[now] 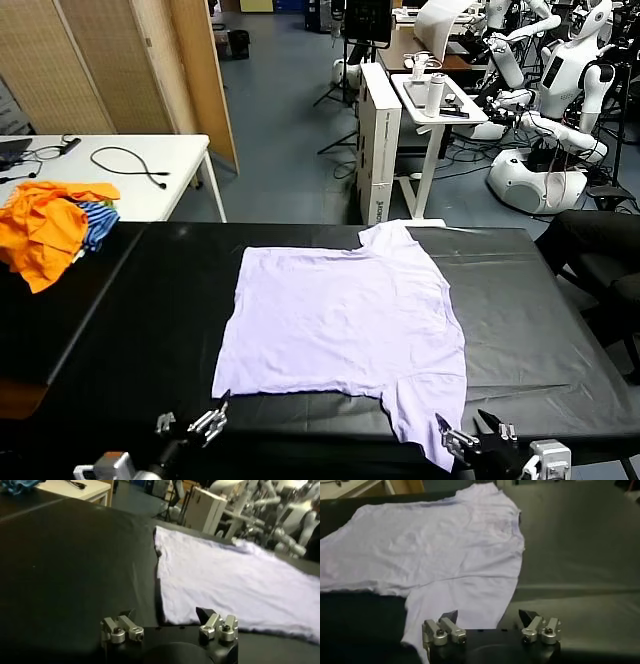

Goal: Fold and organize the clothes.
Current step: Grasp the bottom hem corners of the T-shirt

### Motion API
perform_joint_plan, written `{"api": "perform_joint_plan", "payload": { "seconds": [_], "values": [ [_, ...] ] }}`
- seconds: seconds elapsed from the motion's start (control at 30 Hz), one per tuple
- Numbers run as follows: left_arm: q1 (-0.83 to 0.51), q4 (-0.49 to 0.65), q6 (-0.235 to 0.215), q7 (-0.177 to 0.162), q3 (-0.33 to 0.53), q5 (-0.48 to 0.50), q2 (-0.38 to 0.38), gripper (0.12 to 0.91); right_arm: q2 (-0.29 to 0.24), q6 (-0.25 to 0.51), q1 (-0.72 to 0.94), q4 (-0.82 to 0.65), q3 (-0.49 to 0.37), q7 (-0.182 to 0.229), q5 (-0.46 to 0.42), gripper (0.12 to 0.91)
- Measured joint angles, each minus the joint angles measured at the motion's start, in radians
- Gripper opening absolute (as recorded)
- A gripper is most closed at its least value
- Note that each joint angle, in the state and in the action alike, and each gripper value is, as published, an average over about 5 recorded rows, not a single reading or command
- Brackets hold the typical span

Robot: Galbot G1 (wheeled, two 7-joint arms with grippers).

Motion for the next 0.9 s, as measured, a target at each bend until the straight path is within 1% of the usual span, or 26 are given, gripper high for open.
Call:
{"api": "perform_joint_plan", "payload": {
  "seconds": [0.2, 0.3, 0.37, 0.4, 0.47, 0.53, 0.6, 0.63, 0.7, 0.73, 0.83, 0.9],
  "values": [
    [-0.004, 0.003, -0.002, -0.004, 0.008, 0.008, -0.012, 0.907, 0.009, -0.002, 0.002, -0.011, -0.012, -0.002, -0.017, 0.899],
    [-0.006, 0.001, -0.001, -0.003, 0.013, 0.012, -0.015, 0.899, 0.012, -0.001, 0.002, -0.016, -0.015, -0.004, -0.023, 0.842],
    [-0.007, 0.001, -0.001, -0.003, 0.016, 0.015, -0.016, 0.872, 0.012, 0.0, 0.003, -0.02, -0.015, -0.004, -0.023, 0.768],
    [-0.007, 0.001, 0.0, -0.002, 0.017, 0.016, -0.016, 0.833, 0.012, 0.001, 0.004, -0.022, -0.015, -0.004, -0.023, 0.732],
    [-0.007, 0.002, -0.001, 0.0, 0.019, 0.018, -0.017, 0.728, 0.012, 0.001, 0.007, -0.027, -0.016, -0.004, -0.023, 0.653],
    [-0.008, 0.004, -0.002, 0.001, 0.02, 0.019, -0.017, 0.584, 0.012, 0.002, 0.01, -0.03, -0.017, -0.004, -0.023, 0.583],
    [-0.008, 0.006, -0.002, 0.002, 0.02, 0.02, -0.017, 0.471, 0.013, 0.002, 0.011, -0.033, -0.018, -0.005, -0.023, 0.518],
    [-0.008, 0.007, -0.002, 0.003, 0.021, 0.02, -0.017, 0.397, 0.013, 0.002, 0.011, -0.034, -0.018, -0.005, -0.023, 0.472],
    [-0.009, 0.009, -0.002, 0.003, 0.022, 0.021, -0.018, 0.299, 0.015, 0.003, 0.012, -0.035, -0.019, -0.007, -0.023, 0.392],
    [-0.009, 0.009, -0.001, 0.004, 0.022, 0.021, -0.018, 0.249, 0.015, 0.003, 0.012, -0.036, -0.019, -0.007, -0.022, 0.336],
    [-0.009, 0.01, -0.001, 0.005, 0.024, 0.021, -0.018, 0.177, 0.016, 0.004, 0.01, -0.033, -0.02, -0.007, -0.02, 0.2],
    [-0.008, 0.01, 0.0, 0.005, 0.025, 0.021, -0.018, 0.156, 0.016, 0.001, 0.003, -0.024, -0.02, 0.0, -0.013, 0.156]
  ]
}}
